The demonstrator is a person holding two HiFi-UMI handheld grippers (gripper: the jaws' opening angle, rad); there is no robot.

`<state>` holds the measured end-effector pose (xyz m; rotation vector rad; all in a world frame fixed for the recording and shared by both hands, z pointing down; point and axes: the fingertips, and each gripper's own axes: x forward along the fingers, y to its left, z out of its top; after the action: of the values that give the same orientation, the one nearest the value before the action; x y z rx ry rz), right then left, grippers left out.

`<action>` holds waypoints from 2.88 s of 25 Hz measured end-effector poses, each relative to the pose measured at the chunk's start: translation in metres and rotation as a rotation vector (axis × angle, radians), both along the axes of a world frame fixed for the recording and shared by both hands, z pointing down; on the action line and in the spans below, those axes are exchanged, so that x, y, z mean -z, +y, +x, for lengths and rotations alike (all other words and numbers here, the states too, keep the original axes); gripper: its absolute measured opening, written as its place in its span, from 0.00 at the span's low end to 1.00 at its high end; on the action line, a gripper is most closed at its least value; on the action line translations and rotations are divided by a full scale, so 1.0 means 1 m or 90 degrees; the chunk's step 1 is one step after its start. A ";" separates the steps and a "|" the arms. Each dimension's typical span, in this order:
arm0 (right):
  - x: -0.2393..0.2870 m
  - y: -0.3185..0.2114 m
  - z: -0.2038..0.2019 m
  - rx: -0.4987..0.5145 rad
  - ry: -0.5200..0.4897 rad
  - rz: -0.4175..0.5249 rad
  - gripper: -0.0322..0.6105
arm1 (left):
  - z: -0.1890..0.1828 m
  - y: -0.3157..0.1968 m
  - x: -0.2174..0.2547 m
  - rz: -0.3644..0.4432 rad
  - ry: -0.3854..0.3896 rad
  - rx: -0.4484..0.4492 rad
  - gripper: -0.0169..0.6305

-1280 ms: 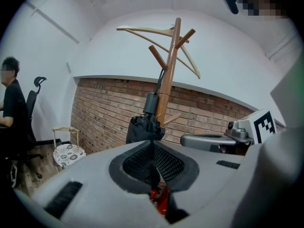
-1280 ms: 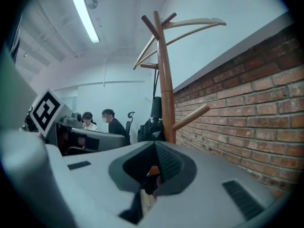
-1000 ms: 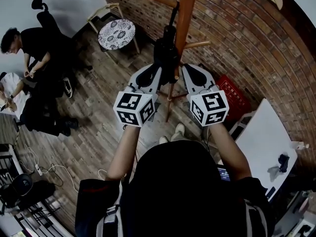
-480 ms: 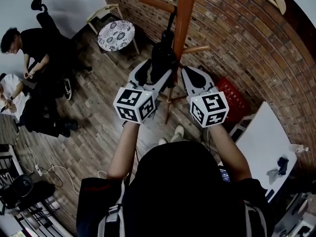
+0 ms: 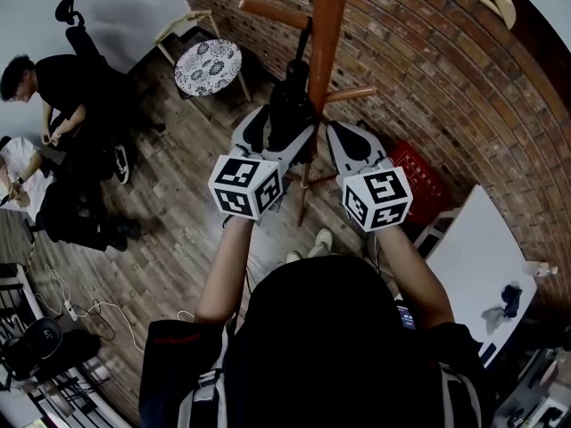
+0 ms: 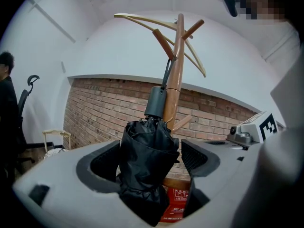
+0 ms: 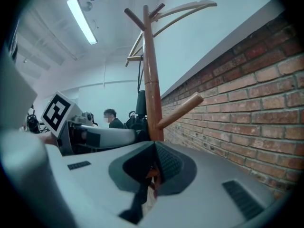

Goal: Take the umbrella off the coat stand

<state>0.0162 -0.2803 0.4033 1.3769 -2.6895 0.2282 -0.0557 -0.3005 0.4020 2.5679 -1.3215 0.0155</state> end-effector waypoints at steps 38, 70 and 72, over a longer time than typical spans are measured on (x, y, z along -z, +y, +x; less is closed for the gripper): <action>-0.010 -0.011 0.014 -0.014 0.013 -0.011 0.09 | 0.005 -0.022 -0.009 -0.008 -0.056 0.011 0.43; 0.004 -0.010 -0.006 0.014 0.008 0.002 0.09 | -0.007 -0.011 0.014 -0.004 -0.023 0.033 0.37; 0.006 -0.009 -0.008 0.017 0.009 0.004 0.09 | -0.008 -0.010 0.018 0.000 -0.022 0.032 0.37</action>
<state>0.0084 -0.2898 0.3975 1.3393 -2.6968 0.2061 -0.0636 -0.3106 0.3845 2.5446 -1.3990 0.0515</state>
